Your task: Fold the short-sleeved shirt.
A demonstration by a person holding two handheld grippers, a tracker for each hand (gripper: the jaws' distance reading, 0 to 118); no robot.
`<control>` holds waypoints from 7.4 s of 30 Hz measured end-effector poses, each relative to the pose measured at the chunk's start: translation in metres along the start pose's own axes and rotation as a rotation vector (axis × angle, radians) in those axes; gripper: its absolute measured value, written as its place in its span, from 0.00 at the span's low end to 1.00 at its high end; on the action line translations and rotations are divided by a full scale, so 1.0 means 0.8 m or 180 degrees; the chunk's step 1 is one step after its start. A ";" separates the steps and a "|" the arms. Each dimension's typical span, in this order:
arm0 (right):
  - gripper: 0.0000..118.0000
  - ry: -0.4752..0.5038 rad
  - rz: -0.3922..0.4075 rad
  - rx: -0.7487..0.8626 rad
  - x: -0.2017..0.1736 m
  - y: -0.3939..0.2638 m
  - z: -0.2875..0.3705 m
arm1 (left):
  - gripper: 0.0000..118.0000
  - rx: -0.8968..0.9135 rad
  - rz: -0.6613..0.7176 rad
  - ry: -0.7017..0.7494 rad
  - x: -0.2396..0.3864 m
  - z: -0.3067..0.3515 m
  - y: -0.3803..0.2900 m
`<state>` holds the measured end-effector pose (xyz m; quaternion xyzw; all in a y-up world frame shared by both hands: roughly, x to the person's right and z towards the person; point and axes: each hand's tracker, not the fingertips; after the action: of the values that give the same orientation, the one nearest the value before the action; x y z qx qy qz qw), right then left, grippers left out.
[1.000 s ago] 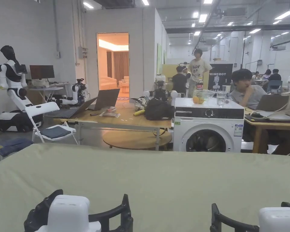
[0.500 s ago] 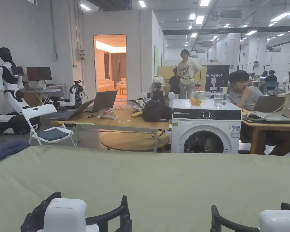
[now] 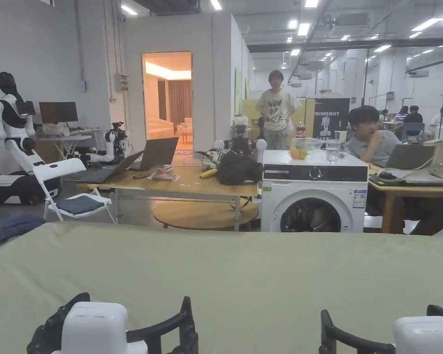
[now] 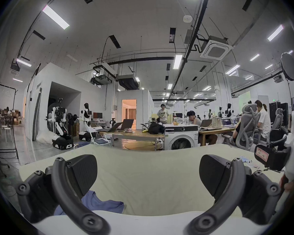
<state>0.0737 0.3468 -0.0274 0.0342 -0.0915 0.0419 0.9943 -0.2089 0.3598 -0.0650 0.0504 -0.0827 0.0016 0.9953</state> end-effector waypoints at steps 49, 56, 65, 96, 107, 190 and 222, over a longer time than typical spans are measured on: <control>0.00 0.1212 -0.0491 -0.0350 -0.161 -0.014 -0.058 | 0.00 -0.0493 -0.0078 0.0727 -0.142 0.049 0.005; 0.00 0.1501 -0.0499 -0.0498 -0.147 -0.028 -0.063 | 0.00 -0.1427 0.0137 0.0329 -0.226 -0.002 -0.038; 0.00 0.1531 -0.0682 -0.1022 -0.088 -0.082 -0.046 | 0.55 -0.2738 0.0690 0.0010 -0.296 -0.108 -0.200; 0.00 0.1069 -0.0714 -0.1132 0.013 -0.076 -0.002 | 0.00 -0.1177 0.0027 0.0574 -0.356 -0.200 0.164; 0.00 0.0924 -0.0920 -0.0980 0.038 -0.058 0.022 | 0.00 -0.1590 -0.0119 -0.0541 -0.121 -0.301 0.029; 0.31 0.0116 -0.2484 -0.2598 0.176 -0.268 -0.052 | 0.00 -0.3330 0.0934 -0.0185 -0.191 -0.204 -0.266; 0.03 0.0208 -0.0770 -0.0733 0.159 0.215 -0.236 | 0.00 -0.0369 0.0579 -0.0309 -0.195 -0.238 0.207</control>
<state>0.2171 0.5419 -0.1787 -0.0707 -0.0585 -0.0878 0.9919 -0.3332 0.5445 -0.2607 -0.0149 -0.1350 0.0847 0.9871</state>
